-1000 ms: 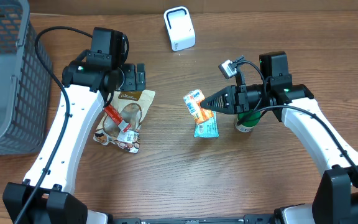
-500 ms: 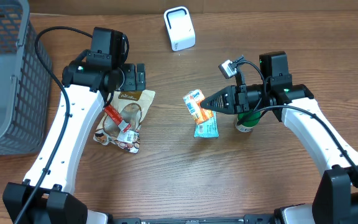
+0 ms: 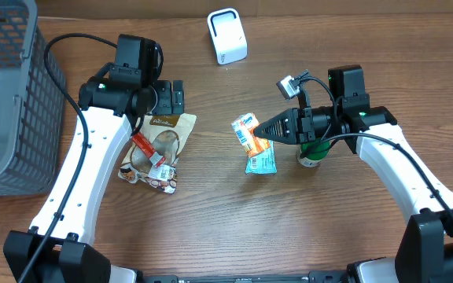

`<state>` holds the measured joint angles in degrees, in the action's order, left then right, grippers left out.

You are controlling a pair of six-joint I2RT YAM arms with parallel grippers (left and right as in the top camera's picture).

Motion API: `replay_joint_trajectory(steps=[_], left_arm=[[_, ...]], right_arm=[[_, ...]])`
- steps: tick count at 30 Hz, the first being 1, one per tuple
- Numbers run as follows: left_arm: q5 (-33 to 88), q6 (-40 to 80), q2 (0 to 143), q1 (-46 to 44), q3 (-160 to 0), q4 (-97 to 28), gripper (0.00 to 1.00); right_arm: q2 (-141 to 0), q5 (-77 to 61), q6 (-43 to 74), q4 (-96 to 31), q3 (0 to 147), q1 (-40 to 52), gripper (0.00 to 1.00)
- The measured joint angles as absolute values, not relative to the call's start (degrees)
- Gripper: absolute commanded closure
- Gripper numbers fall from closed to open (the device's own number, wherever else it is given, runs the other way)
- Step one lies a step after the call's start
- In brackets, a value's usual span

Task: Scan the item barcode
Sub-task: 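Lift the tissue pack with the right gripper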

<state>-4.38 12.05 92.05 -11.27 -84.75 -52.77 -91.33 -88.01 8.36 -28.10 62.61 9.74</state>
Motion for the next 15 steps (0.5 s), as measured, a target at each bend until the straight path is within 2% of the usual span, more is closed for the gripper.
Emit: replay_joint_trajectory(steps=[15], left_arm=[[-4.38, 12.03, 92.05, -11.27, -84.75, -52.77, 0.0]], right_arm=[[-91.33, -88.03, 8.32, -28.51, 62.61, 9.74, 0.96]])
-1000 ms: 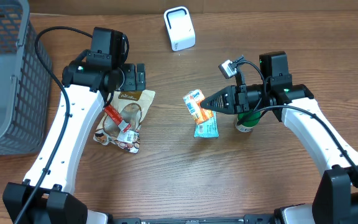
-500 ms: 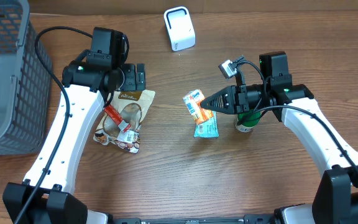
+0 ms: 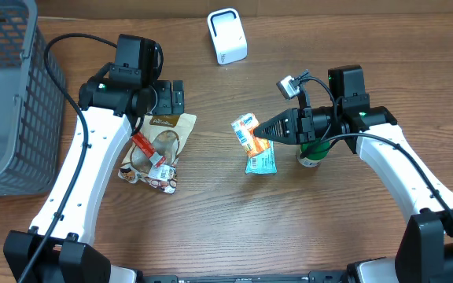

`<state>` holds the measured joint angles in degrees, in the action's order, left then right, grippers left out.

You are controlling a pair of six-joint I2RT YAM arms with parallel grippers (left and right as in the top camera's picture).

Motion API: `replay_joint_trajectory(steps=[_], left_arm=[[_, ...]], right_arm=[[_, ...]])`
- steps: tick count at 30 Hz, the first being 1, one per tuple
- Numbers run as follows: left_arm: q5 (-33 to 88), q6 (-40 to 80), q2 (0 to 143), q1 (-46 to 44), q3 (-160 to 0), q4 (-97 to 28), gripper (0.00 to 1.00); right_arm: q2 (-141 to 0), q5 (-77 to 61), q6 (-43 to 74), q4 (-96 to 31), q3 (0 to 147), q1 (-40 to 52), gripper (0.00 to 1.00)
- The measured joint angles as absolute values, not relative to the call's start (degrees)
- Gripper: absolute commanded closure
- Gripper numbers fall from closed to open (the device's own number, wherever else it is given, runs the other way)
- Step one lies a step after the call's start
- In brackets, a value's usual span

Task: Scan the item barcode
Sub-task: 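Lift the tissue pack with the right gripper, then carry the tissue pack to the white scanner and hold it over it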

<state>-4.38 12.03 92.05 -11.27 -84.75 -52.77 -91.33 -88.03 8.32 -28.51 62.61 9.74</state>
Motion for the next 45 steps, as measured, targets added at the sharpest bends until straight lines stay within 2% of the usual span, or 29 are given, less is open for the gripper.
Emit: replay_joint_trajectory(steps=[30, 33, 41, 45], left_arm=[[-3.99, 12.05, 92.05, -10.74, -84.82, -49.74, 0.0], [-4.29, 12.32, 92.05, -8.03, -85.08, -49.06, 0.0], [0.51, 14.76, 92.05, 6.81, -85.93, -48.14, 0.0], [3.68, 15.09, 92.05, 9.5, -85.95, -48.16, 0.0]], right_arm=[[-91.33, -88.05, 7.49, -24.71, 62.59, 10.9, 0.96], [-91.33, -87.37, 10.87, -19.05, 62.59, 11.11, 0.96], [-91.33, -75.83, 25.74, -5.06, 62.63, 11.14, 0.97], [-91.44, -67.92, 31.79, -5.61, 65.36, 11.14, 0.97]])
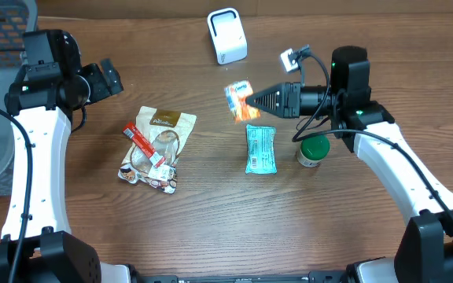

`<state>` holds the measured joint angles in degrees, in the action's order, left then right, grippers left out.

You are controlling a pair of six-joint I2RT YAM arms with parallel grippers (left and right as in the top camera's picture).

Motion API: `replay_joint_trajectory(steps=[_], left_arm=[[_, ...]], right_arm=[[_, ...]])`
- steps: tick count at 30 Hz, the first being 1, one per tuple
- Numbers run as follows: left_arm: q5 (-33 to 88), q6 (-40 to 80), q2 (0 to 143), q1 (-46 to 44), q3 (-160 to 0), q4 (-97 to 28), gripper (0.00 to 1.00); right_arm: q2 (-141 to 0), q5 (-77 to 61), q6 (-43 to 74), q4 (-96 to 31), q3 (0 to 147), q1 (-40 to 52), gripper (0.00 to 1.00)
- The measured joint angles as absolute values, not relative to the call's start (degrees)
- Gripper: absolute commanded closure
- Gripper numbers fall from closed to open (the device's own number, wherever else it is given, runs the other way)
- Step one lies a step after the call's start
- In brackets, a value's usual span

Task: Scan the item barcode
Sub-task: 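Carry the tissue pack to the white scanner and hold it over it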

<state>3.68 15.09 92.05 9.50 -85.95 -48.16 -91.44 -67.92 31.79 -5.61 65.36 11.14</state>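
Observation:
My right gripper (252,101) is shut on a small orange and blue packet (238,97). It holds the packet off the table, below the white scanner (226,35) that stands at the back centre. The packet is blurred, so no barcode can be made out. My left gripper (108,79) is at the far left, apart from every item, open with nothing in it.
A teal packet (261,149) lies flat at the centre, with a green-lidded jar (314,149) to its right under the right arm. A brown pouch (162,134) with small red and white packets (144,144) lies left of centre. A grey basket fills the left edge.
My right gripper has lifted the orange and blue packet off the teal packet and brought it back toward the scanner. The left gripper has moved from above the brown pouch to the far left.
At both earlier moments the right gripper was low at the orange packet, which lay on the teal packet, and the left gripper hung over the brown pouch. Now the packet is held in the air near the scanner and the left arm is drawn aside.

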Motion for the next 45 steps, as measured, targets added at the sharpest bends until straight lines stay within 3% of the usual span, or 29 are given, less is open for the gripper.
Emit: replay_joint_trajectory(steps=[4, 10, 15, 24, 35, 45], left_arm=[[4.54, 15.11, 92.05, 9.58, -85.97, -48.21, 0.0], [4.97, 15.11, 92.05, 9.58, -85.97, -48.18, 0.0], [4.99, 15.09, 92.05, 9.58, -85.97, -48.18, 0.0], [5.02, 15.11, 92.05, 9.58, -85.97, -48.18, 0.0], [5.02, 15.11, 92.05, 9.58, -85.97, -48.18, 0.0], [5.02, 15.09, 92.05, 9.58, -85.97, -48.21, 0.0]], right_arm=[[-93.45, -62.7, 32.29, -15.2, 77.62, 11.14, 0.97], [-99.48, -45.78, 24.14, -31.03, 100.55, 12.12, 0.97], [-103.18, -18.52, 11.49, -26.65, 103.98, 18.04, 0.97], [-114.45, 10.66, -8.03, -12.23, 103.98, 26.2, 0.96], [-130.32, 18.28, -25.08, -0.47, 103.98, 25.93, 0.96], [-132.68, 18.39, -31.18, 9.21, 103.98, 26.41, 0.96]])
